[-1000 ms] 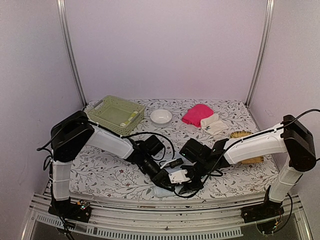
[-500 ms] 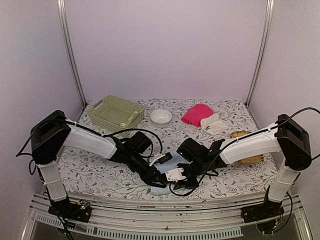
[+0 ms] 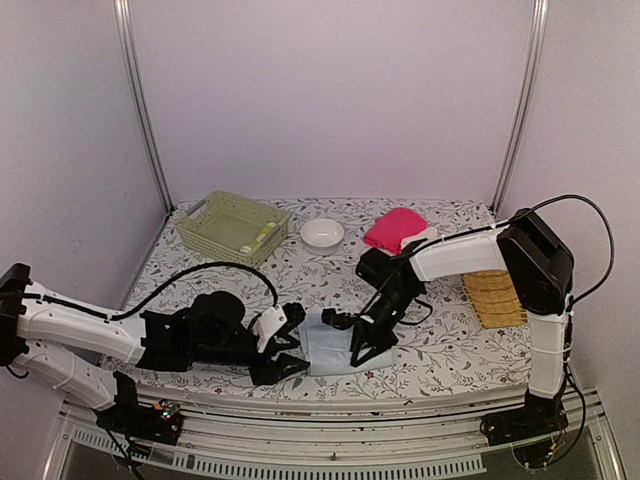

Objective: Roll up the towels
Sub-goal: Roll the towel at the center of the board.

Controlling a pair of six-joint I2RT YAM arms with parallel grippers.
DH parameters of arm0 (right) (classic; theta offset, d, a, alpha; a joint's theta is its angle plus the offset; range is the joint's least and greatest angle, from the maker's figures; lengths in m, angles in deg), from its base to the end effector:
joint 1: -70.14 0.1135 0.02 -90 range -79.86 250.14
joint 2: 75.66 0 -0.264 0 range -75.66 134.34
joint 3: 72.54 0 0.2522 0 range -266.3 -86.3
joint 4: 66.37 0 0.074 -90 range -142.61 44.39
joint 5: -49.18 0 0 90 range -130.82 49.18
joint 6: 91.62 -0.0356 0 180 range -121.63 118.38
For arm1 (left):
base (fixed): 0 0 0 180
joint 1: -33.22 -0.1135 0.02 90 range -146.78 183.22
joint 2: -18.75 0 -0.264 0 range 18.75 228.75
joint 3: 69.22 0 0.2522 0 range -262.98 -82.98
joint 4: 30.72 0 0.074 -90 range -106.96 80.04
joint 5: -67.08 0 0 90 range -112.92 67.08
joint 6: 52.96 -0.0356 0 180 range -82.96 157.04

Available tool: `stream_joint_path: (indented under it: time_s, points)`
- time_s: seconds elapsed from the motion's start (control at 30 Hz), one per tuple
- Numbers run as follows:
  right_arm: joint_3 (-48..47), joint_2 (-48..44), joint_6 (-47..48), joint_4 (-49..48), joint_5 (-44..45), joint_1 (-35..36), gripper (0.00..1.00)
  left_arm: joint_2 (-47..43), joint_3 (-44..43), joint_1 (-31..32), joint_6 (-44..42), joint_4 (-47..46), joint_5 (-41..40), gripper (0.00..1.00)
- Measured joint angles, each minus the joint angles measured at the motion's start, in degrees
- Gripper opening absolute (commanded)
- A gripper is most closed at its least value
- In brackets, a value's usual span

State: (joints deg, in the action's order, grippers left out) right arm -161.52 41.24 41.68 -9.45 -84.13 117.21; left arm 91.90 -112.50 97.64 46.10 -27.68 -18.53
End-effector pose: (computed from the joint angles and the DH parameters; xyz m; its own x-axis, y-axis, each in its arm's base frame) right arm 0.2350 0.2885 0.1313 -0.0995 -0.8396 -0.5340 -0.8835 -0.1723 0.4355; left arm 0.1073 -0.2304 0.1811 -0.3777 0.4253 -0.8225 0.8786 0.4451 -0.1733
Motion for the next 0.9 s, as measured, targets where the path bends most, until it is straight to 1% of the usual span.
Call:
stream_joint_path:
  time_s: [0.1,0.23,0.47,0.6,0.63,0.8,0.9]
  points:
    - [-4.59,4.7,0.35,6.51,-5.14,-2.69,0.09,-0.24,-1.09,5.07,-5.46,-2.43,-5.29,0.53]
    - [-8.41,9.07,1.57,13.07,-9.22,-4.39,0.09,6.56,-6.45,8.44,-12.57,-2.45,-9.51,0.52]
    - [-12.57,13.46,2.78,19.71,-12.26,-4.79,0.1,21.99,-16.68,10.19,-21.81,-0.17,-12.39,0.55]
    - [-12.9,14.45,2.82,21.38,-13.49,-4.81,0.1,28.87,-20.81,10.21,-25.0,1.75,-14.97,0.5]
    - [-12.92,14.64,2.75,21.84,-13.68,-4.85,0.1,32.33,-22.64,10.21,-26.77,2.56,-17.05,0.47]
    - [-12.98,14.67,2.75,22.08,-13.81,-4.87,0.12,32.89,-23.06,10.32,-27.52,2.51,-19.12,0.47]
    - [-13.14,14.67,2.71,22.25,-13.88,-4.87,0.13,33.97,-23.71,10.62,-27.8,2.51,-20.79,0.43]
